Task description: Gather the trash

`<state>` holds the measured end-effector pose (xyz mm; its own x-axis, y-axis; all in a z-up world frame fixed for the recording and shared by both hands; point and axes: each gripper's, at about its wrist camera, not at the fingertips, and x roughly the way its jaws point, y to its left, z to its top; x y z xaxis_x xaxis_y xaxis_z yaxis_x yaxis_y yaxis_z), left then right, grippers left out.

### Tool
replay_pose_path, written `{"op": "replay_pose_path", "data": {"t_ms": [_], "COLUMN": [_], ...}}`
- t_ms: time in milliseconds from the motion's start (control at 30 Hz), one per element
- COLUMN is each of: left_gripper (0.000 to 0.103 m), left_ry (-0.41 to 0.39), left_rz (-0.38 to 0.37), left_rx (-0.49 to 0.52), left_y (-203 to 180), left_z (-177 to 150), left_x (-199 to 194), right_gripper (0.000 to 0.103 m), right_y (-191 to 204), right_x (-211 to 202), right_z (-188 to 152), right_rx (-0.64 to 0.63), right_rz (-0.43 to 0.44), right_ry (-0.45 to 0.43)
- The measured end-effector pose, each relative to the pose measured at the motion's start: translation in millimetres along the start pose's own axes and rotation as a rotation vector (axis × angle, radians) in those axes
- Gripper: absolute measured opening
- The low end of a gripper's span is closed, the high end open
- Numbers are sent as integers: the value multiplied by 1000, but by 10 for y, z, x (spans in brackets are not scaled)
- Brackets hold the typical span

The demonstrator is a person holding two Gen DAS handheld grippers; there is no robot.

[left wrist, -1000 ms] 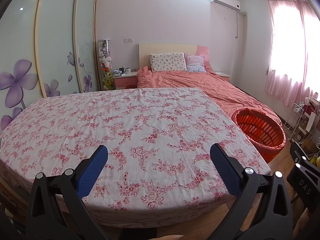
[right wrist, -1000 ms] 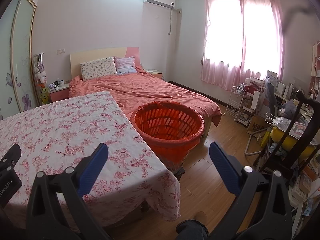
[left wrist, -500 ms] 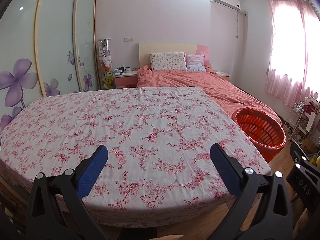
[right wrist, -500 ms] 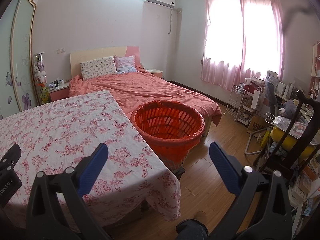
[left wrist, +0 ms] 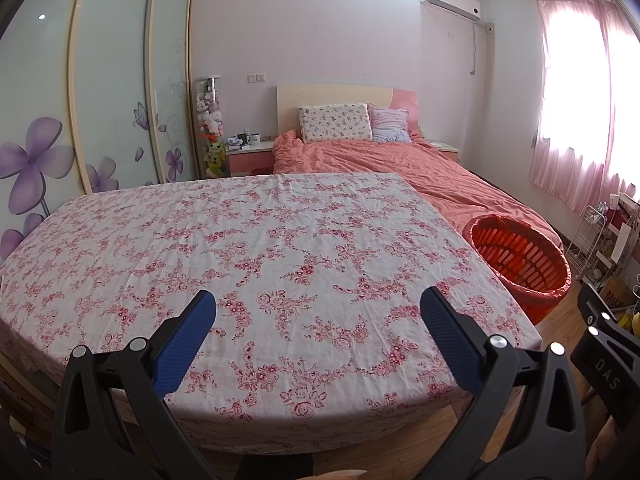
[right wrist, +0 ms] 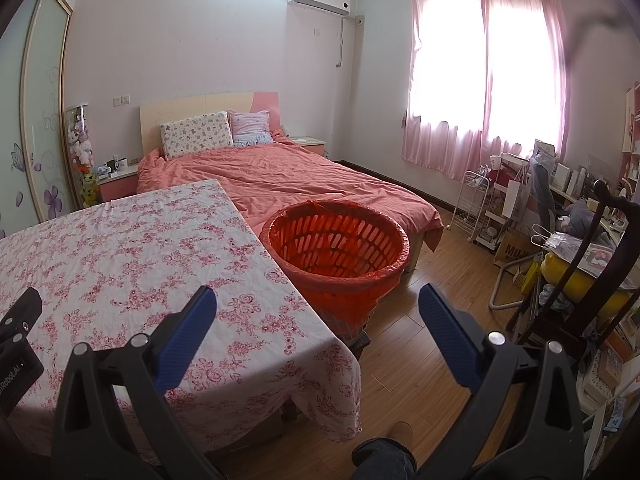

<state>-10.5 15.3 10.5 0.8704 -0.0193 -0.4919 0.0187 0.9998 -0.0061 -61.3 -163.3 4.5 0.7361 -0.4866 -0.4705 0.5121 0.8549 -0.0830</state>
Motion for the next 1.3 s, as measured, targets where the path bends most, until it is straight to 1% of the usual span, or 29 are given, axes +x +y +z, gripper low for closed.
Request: {"op": "replay_pose_path", "data": {"t_ms": [1300], "left_gripper": [101], "left_ry": [1], "left_rz": [4], "left_rx": [0], "left_y": [-5], "left_z": [-27], "left_x": [-6], "right_gripper": [99], "right_y": [-4], "right_x": [7], "right_z": [5], "right_rx": [0], "right_rz": [1], "right_ry": [1]}}
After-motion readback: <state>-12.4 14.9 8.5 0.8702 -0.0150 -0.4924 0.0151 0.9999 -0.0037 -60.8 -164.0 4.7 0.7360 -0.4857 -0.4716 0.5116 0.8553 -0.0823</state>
